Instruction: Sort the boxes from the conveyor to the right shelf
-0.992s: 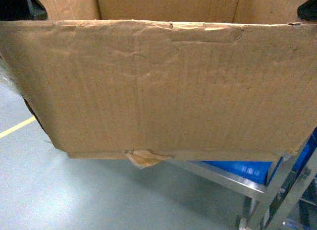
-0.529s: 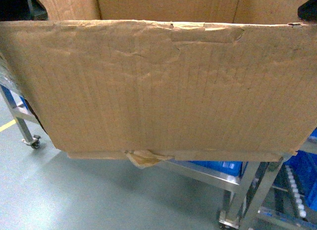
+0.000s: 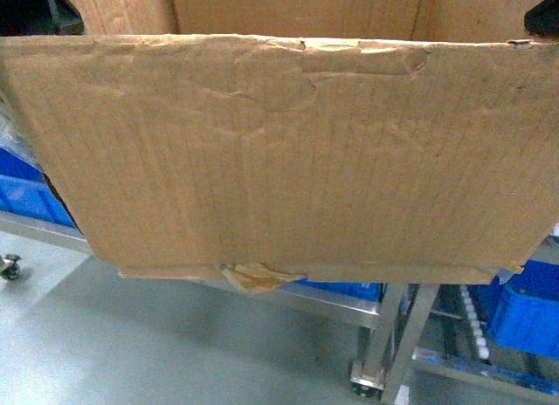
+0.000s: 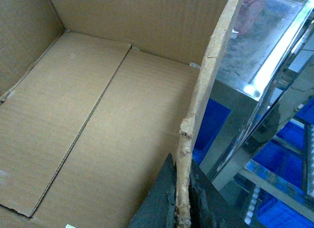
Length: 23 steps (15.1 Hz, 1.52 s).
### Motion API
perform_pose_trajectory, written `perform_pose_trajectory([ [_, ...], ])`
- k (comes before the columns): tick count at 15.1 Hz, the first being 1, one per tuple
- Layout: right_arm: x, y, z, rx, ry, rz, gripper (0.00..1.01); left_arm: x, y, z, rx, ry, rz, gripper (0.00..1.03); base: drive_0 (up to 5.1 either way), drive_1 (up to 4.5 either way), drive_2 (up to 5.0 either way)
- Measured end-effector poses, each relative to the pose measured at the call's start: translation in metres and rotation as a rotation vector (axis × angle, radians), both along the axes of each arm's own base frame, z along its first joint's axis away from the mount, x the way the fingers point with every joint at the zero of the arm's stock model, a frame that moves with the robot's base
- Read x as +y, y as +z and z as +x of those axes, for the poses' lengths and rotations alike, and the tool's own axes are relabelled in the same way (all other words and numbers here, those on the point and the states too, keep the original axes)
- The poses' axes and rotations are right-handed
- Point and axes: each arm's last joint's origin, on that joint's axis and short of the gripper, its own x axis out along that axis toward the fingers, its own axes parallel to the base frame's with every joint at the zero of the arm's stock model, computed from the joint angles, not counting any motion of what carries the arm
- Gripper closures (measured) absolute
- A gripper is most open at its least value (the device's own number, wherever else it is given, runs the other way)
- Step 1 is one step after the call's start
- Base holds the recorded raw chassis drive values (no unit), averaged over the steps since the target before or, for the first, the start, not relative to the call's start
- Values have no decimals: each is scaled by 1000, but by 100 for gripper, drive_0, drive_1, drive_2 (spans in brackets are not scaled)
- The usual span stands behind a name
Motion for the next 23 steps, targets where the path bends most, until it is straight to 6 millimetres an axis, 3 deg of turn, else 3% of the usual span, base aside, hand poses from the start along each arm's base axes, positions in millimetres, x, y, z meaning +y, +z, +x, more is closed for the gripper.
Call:
perform_pose_trajectory([
  [18, 2, 0, 0, 0, 2, -1, 98, 0, 0, 0, -1, 1, 0, 101, 339, -514, -190],
  [23, 0, 0, 0, 3, -2, -1, 98, -1, 0, -1, 1, -3, 1, 101, -28, -76, -196],
])
